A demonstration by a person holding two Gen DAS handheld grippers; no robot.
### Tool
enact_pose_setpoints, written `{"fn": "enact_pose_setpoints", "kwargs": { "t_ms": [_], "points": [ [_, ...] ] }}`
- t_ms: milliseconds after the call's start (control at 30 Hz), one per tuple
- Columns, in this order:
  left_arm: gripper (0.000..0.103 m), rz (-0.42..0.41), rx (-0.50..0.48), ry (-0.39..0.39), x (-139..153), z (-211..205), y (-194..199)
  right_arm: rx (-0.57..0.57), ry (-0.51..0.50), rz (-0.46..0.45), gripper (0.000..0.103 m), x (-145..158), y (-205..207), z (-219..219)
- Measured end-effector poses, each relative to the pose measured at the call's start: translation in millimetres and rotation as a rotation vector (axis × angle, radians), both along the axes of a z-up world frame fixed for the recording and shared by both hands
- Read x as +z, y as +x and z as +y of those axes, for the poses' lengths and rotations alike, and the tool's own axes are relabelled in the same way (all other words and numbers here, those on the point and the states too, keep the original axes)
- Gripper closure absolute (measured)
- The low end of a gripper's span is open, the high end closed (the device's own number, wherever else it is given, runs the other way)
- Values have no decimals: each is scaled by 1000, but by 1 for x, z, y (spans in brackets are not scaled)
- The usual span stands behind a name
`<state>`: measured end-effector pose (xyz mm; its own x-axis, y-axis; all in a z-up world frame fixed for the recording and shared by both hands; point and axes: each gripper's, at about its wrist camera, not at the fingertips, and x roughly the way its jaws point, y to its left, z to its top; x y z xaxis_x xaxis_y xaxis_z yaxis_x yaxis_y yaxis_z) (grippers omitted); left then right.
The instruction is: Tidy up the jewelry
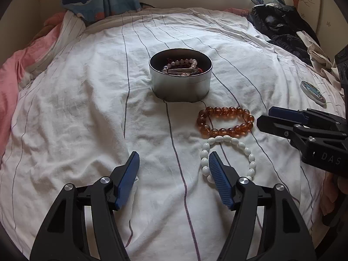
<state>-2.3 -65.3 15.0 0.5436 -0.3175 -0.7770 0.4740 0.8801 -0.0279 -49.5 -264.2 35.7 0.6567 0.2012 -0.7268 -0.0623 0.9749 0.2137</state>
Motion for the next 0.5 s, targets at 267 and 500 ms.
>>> {"fn": "enact_pose_setpoints", "kwargs": {
  "t_ms": [267,500],
  "points": [
    [37,-4,-12,17,-2,-4,-1,10,-124,-5,52,-1,38,14],
    [35,-4,-20,30,-4,-6,-1,18,-270,126,52,-22,49,16]
  ]
}}
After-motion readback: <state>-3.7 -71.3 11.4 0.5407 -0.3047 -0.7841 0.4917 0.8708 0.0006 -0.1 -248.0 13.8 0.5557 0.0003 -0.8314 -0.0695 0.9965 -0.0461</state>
